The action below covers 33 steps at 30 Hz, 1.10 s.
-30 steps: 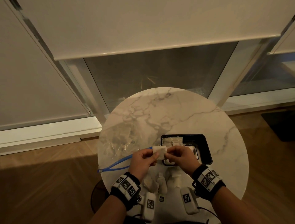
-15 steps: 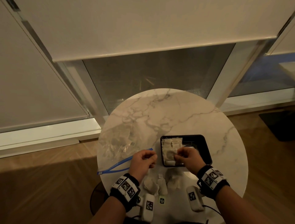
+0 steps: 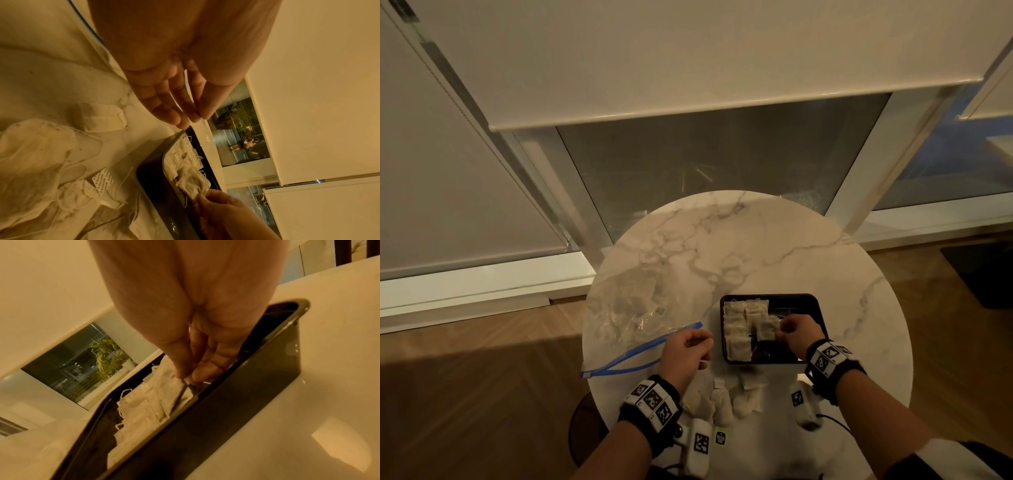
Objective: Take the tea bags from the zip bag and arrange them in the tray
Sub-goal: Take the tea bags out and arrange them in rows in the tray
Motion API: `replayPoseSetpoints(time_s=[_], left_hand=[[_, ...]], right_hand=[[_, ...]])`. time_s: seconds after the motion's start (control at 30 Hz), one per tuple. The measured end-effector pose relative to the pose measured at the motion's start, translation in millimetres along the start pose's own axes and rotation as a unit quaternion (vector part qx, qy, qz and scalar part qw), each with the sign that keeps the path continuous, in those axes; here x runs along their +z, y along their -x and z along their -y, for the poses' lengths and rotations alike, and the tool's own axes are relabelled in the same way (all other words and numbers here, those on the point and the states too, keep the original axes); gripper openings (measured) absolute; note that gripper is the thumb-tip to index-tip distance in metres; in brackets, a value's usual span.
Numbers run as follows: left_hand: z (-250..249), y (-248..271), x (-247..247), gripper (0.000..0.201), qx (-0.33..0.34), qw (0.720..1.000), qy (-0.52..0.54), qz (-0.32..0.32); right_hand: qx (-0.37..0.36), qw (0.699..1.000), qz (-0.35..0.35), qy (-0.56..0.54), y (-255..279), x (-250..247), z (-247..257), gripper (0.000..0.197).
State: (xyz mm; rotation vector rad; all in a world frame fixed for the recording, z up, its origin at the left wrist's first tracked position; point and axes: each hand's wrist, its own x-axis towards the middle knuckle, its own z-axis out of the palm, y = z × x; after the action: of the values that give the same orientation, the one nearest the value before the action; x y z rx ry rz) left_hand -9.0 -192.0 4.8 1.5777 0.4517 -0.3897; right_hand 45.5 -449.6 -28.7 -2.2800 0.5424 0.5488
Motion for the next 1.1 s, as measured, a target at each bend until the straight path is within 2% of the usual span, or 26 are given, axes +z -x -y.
replayPoseSetpoints(time_s=[0.13,0.33,0.6,0.73,0.9,1.0,1.1], left_hand=[[0,0,3,0.008,0.002,1.0,-0.013,0.001],[3,0,3,0.007,-0.009,1.0,-0.018,-0.008],[6,1,-1,0.007,-0.018,0.999,-0.019,-0.024],[8,2,1,0.008,-0.019,0.999,-0.033,-0.023],[9,7,12,0.018,0.003,0.993,-0.121,0.012],[16,11,24,0.024,0.023,0.982,-0.175,0.063],[22,15,40,0.021,0.069,0.947,-0.304,0.082]], right_hand=[[-0.002,1.0,0.026,0.018,-10,7,4,0.01],[0.003,0.999,0.025,0.031,-21,12,8,0.008],[0.003,0.999,0.027,0.034,-26,13,11,0.016],[0.014,1.0,0.017,0.01,-25,8,11,0.014],[-0.009,0.998,-0.019,-0.062,-11,0,4,0.009],[-0.043,0.993,0.005,-0.11,10,1,-5,0.008],[-0.071,0.99,0.025,-0.12,36,0,-17,0.008]])
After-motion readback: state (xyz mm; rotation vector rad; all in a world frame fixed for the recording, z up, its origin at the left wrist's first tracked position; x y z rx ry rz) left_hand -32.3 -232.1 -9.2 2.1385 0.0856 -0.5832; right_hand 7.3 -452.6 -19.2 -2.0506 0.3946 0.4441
